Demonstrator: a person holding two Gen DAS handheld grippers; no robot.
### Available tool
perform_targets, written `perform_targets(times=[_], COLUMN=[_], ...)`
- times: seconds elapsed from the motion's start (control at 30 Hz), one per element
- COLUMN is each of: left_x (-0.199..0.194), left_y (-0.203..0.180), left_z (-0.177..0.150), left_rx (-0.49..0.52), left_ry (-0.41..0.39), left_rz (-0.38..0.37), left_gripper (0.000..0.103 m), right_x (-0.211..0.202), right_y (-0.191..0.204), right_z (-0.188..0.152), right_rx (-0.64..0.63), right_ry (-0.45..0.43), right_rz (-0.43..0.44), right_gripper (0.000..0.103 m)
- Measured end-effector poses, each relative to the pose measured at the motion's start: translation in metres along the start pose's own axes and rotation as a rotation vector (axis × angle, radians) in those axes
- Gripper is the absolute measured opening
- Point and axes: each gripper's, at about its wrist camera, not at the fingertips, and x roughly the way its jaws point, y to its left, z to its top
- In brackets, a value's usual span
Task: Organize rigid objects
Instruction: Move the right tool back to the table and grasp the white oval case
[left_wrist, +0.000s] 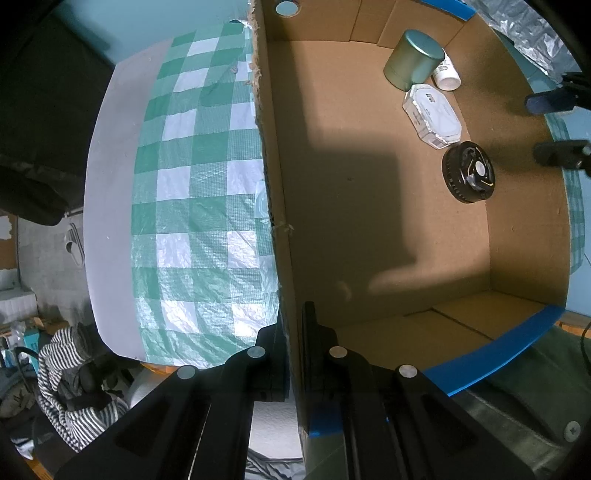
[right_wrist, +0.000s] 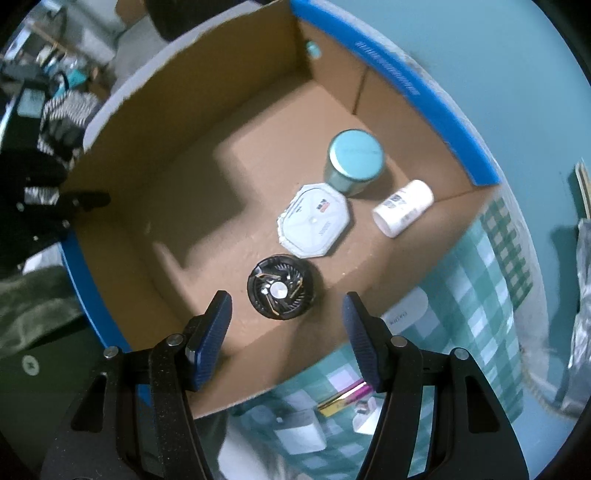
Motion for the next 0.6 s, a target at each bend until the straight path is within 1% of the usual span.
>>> perform_targets(times=[0.1, 0.27, 0.6], left_x=[0.0, 0.001, 0.002], left_y=[0.0, 0.001, 0.001], left_z=[0.0, 0.0, 0.001], left_rx=[0.004, 0.0, 0.009], left_ry=[0.001, 0.001, -0.001], left_rz=[0.002, -0.001, 0.004], left_gripper=[0.005, 0.005, 0.005], right_x=[-0.013, -0.03, -0.044], right_y=[-0.006, -0.018, -0.042], right_z=[-0.004, -0.01, -0.026], right_rx=[0.046, 0.108, 0.211], right_ry=[-0.03, -0.057, -0.092], right_rz=[0.018, 0.004, -0.006], right_gripper=[0.063, 0.063, 0.063])
